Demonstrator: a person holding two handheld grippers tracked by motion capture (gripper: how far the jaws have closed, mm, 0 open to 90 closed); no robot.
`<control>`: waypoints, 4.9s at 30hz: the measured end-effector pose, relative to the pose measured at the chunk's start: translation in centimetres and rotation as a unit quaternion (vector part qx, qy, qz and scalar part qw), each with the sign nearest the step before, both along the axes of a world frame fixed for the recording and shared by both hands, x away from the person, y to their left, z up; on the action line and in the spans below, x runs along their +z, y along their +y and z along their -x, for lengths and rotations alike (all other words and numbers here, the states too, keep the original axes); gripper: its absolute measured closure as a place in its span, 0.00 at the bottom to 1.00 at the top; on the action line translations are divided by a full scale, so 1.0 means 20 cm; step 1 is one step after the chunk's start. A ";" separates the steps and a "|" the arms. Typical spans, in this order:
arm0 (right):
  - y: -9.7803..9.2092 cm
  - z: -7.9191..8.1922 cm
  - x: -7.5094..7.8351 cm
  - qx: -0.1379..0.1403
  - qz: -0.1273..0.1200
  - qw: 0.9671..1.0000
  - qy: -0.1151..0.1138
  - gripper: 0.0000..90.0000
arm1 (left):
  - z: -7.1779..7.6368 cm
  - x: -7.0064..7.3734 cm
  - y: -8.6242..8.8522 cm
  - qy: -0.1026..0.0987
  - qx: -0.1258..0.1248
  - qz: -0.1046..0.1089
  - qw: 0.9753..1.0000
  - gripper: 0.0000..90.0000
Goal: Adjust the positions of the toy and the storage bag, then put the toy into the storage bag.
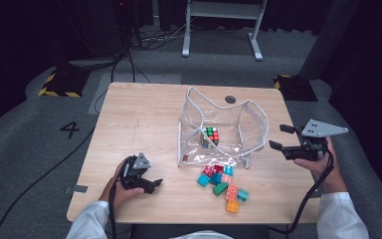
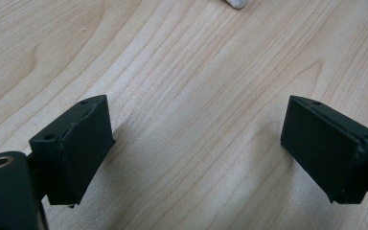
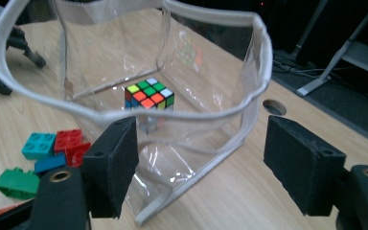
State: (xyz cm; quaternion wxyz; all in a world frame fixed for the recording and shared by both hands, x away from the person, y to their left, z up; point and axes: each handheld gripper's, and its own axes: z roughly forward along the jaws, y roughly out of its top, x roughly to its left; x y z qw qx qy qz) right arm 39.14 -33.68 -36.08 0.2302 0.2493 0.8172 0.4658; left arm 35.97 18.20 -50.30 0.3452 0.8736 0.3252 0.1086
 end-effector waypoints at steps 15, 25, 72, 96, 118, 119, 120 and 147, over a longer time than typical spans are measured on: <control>0.04 0.07 -0.42 0.024 0.014 0.996 0.081 0.34 | 0.00 0.00 0.00 0.000 0.001 0.000 1.000 0.12; 0.05 0.20 -0.60 0.043 0.036 0.992 0.117 0.35 | 0.00 0.00 -0.03 0.001 0.010 0.002 1.000 0.12; 0.37 0.32 -0.71 0.121 0.058 0.984 0.116 0.57 | 0.00 0.00 -0.07 -0.001 -0.001 0.003 1.000 0.16; 0.19 0.25 -0.71 0.043 0.040 0.994 0.097 0.63 | -0.01 0.00 -0.07 -0.006 -0.003 -0.001 1.000 0.16; 0.07 0.21 -0.63 -0.007 0.013 0.997 0.079 0.63 | -0.01 0.00 -0.07 -0.006 -0.009 -0.001 1.000 0.16; 0.07 0.21 -0.62 -0.011 0.011 0.997 0.079 0.63 | -0.01 0.00 -0.07 -0.006 -0.009 0.000 1.000 0.16; 0.06 0.20 -0.62 -0.013 0.008 0.997 0.079 0.63 | -0.01 0.00 -0.07 -0.007 -0.009 0.000 1.000 0.16; -0.10 0.08 -0.10 -0.045 -0.033 0.998 -0.014 0.63 | -0.01 0.00 -0.06 -0.006 -0.008 -0.001 1.000 0.16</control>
